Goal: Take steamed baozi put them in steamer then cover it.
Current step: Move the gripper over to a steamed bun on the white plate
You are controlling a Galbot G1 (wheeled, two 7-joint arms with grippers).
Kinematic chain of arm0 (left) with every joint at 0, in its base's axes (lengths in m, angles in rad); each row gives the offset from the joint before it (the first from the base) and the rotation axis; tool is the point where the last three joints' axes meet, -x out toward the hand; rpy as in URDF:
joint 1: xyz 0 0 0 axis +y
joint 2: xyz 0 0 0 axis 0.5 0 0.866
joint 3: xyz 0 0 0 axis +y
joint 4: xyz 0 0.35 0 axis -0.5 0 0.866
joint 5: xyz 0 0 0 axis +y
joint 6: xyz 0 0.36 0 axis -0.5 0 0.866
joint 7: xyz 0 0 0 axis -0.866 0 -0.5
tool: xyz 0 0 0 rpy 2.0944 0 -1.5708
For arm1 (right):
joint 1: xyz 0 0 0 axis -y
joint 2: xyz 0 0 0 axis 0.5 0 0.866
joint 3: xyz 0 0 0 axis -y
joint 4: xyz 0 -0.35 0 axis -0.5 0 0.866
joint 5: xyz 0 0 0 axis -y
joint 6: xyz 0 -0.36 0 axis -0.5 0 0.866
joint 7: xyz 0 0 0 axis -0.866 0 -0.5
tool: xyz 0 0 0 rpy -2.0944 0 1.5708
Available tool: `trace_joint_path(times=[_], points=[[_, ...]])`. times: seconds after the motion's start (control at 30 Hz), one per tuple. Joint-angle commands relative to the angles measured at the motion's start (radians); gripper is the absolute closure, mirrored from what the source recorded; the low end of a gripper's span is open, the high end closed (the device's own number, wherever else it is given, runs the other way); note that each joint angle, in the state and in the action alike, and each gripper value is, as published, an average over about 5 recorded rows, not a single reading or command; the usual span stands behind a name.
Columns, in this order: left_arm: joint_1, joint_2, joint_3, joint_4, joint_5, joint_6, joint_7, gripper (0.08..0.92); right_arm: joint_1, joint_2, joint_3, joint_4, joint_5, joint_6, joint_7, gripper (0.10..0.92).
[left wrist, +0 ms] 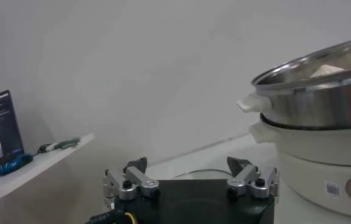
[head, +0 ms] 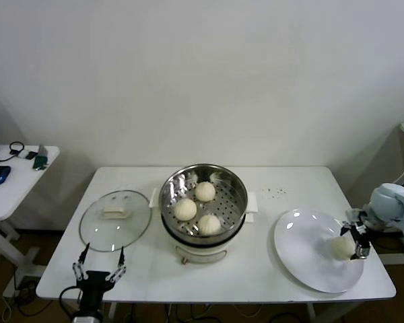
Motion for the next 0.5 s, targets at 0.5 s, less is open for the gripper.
trace_joint_path(times=[0.5], points=[[-0.004, 0.000, 0.011, -0.001, 0.011, 0.001, -0.001, 0.177, 0.085, 0.015, -0.072, -0.015, 0.104, -0.027, -0.008, 0.303]])
